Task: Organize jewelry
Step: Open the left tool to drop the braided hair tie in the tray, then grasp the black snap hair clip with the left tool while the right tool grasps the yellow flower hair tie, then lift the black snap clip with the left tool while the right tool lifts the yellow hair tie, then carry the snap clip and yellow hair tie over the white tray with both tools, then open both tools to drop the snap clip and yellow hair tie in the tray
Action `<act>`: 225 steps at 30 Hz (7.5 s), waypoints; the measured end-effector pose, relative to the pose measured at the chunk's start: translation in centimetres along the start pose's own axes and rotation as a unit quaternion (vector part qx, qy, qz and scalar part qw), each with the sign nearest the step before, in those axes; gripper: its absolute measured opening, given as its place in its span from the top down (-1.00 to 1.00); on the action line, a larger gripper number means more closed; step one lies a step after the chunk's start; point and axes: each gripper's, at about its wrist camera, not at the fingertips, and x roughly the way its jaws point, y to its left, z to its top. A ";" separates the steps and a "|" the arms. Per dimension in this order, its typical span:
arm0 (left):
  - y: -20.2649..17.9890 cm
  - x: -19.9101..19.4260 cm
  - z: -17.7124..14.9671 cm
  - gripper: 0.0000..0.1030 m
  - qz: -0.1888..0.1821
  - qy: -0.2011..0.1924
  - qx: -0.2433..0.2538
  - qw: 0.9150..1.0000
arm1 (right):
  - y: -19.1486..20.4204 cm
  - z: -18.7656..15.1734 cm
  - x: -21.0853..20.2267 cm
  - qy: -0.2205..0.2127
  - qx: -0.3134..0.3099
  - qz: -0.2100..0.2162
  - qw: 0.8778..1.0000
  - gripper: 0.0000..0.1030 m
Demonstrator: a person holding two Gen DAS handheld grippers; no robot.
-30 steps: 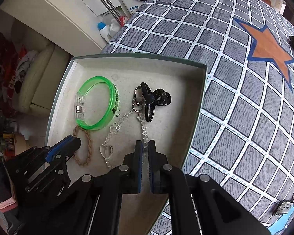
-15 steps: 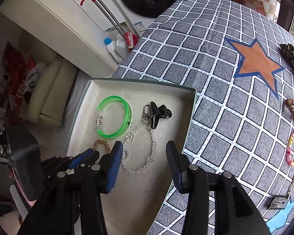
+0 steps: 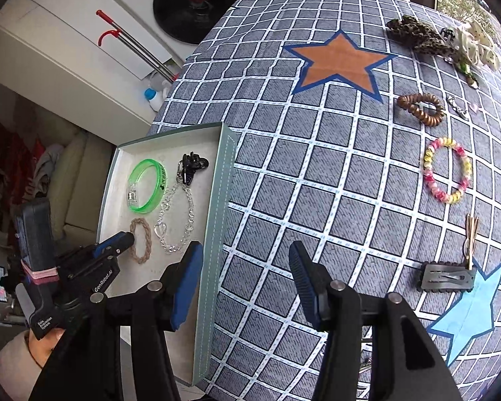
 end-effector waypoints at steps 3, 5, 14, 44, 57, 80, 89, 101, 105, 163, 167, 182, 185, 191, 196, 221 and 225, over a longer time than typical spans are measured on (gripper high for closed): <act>0.0 -0.2 0.0 0.75 -0.001 -0.001 -0.003 1.000 | -1.6 -0.9 -0.6 0.000 0.015 -0.008 1.000 -0.18; -0.3 -0.5 -0.2 0.72 -0.001 -0.003 0.002 1.000 | -2.6 -1.4 -1.1 -0.003 0.025 -0.015 1.000 -0.28; -3.3 -1.3 0.3 -1.00 0.006 -0.027 0.039 0.999 | -7.1 -4.1 -3.1 -0.013 0.081 -0.034 0.996 -0.66; -27.8 -1.8 -0.9 -1.00 -0.116 -0.042 0.334 0.934 | -17.4 -15.2 -7.1 0.020 0.143 -0.128 0.981 -0.66; -34.3 -0.2 -1.5 -1.00 -0.142 -0.040 0.402 0.904 | -15.7 -16.2 -5.2 0.010 0.117 -0.135 0.984 -0.58; -36.4 -0.3 -2.9 0.06 -0.162 -0.016 0.432 0.887 | -12.6 -14.0 -3.0 -0.001 0.056 -0.189 0.980 0.90; -33.0 -0.8 -1.8 0.06 -0.175 -0.001 0.354 0.919 | -16.6 -14.1 -5.4 -0.009 0.143 -0.106 0.984 0.94; -28.2 -2.0 -0.3 0.06 -0.174 -0.011 0.291 0.941 | -18.6 -13.5 -8.7 -0.025 0.179 -0.076 0.981 0.94; -27.0 -2.3 -0.4 0.06 -0.170 -0.014 0.268 0.948 | -18.3 -13.1 -8.9 -0.026 0.176 -0.073 0.981 0.94; -8.8 -5.3 -0.5 0.06 -0.112 -0.050 0.089 0.988 | -4.0 -3.2 -7.4 -0.028 0.006 -0.022 0.999 0.95; -5.2 -5.0 -1.5 0.06 -0.093 -0.045 0.056 0.993 | -0.2 -2.2 -6.1 -0.020 -0.031 0.002 0.999 0.95; 2.7 -1.6 -5.5 0.06 -0.044 -0.007 -0.021 0.999 | 11.6 -2.7 1.9 0.069 -0.147 0.088 0.983 0.95; 2.7 -0.8 -6.0 0.06 -0.032 -0.003 -0.015 0.999 | 11.9 -3.3 4.0 0.097 -0.149 0.090 0.980 0.96; 2.9 0.8 -6.1 0.06 -0.024 0.015 -0.028 0.999 | 11.1 -3.6 7.2 0.125 -0.163 0.054 0.977 0.95; 2.8 1.8 -5.7 0.06 -0.016 0.021 -0.027 0.999 | 10.2 -2.8 8.7 0.131 -0.164 0.015 0.977 0.95; 2.3 2.1 -2.5 0.02 0.009 0.014 -0.029 0.999 | 10.1 1.4 9.3 0.091 -0.181 -0.032 0.979 0.15; 2.2 1.7 -2.3 -0.44 0.009 0.014 -0.027 0.999 | 10.5 1.9 7.9 0.075 -0.176 -0.023 0.981 0.03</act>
